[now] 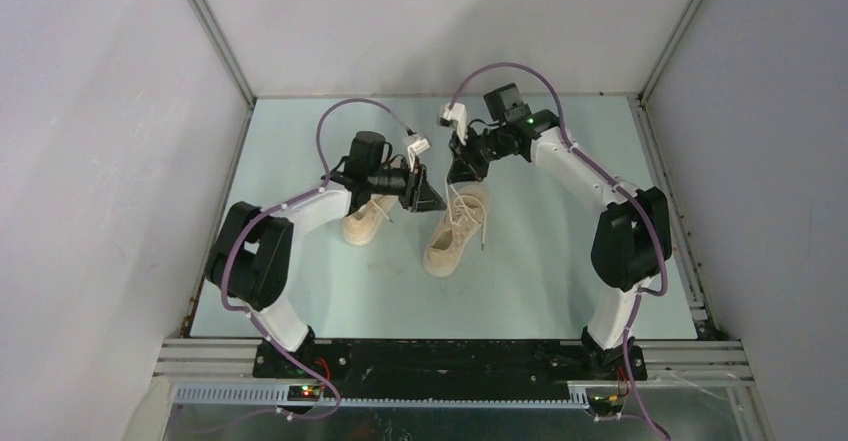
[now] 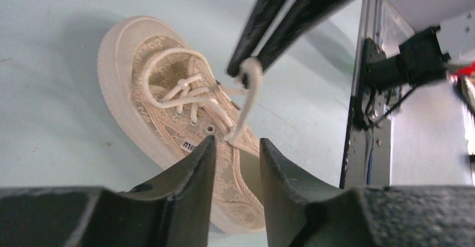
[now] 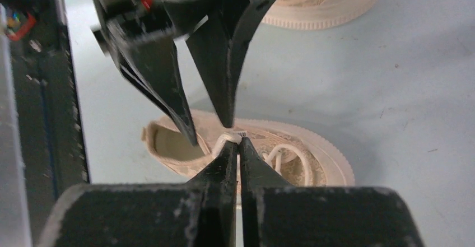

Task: Tie the shoes
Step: Pick up the shoelace at the center of the board, then adjust the shoe at the center of the board.

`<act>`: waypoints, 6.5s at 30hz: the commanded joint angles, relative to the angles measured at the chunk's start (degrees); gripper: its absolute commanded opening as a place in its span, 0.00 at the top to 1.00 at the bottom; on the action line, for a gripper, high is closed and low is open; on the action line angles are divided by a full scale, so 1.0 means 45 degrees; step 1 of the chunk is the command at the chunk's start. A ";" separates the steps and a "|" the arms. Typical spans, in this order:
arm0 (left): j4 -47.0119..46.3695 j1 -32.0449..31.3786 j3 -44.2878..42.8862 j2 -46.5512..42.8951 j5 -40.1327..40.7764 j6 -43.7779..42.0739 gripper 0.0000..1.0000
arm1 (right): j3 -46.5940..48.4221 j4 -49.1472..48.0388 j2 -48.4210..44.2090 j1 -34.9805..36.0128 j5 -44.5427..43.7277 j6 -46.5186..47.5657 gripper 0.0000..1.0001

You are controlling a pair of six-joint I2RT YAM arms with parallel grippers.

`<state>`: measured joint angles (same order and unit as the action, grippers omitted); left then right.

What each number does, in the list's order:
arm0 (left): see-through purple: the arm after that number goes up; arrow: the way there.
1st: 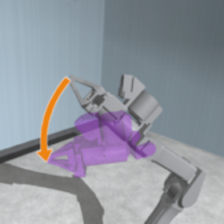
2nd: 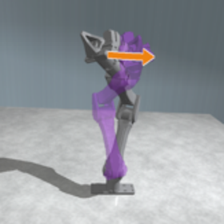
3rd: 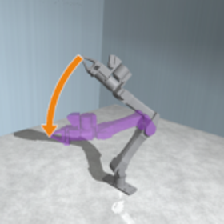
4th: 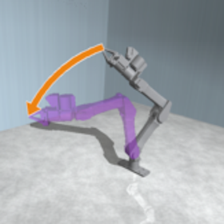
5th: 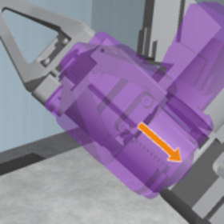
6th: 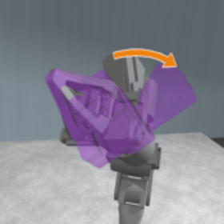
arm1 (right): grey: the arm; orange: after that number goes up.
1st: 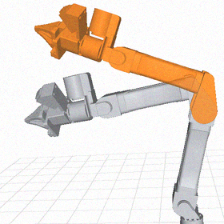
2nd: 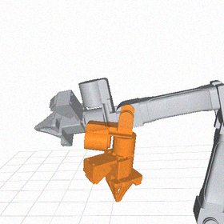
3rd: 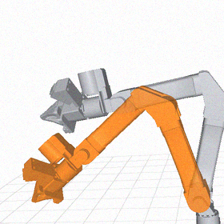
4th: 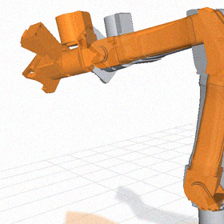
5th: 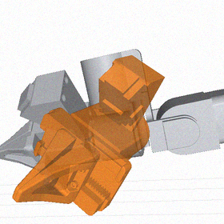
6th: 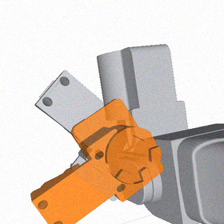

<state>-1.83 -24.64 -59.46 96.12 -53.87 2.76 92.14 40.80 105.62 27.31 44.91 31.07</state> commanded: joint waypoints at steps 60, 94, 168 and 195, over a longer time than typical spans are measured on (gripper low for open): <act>-0.1674 -0.1761 0.0711 -0.0267 0.4185 0.3648 0.65 | -0.0573 -0.1848 -0.0336 -0.0426 -0.3653 -1.2647 1.00; -0.1423 -0.1516 0.0787 0.0016 0.3633 0.2779 0.97 | -0.1374 -0.2145 -0.0486 -0.0684 -0.2832 -1.1658 0.90; -0.0868 -0.1419 0.0210 0.0885 0.1899 0.0654 1.00 | 0.0361 0.2642 -0.3399 -0.1216 0.0471 0.0020 1.00; 0.0970 -0.1750 -0.0429 0.0744 0.2907 -0.1022 1.00 | -0.5061 -0.0445 -0.2705 -0.0973 -0.1288 -0.6611 0.60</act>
<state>2.46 -32.40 -59.81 99.88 -40.10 -1.72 71.16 41.67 98.21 18.79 41.93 2.39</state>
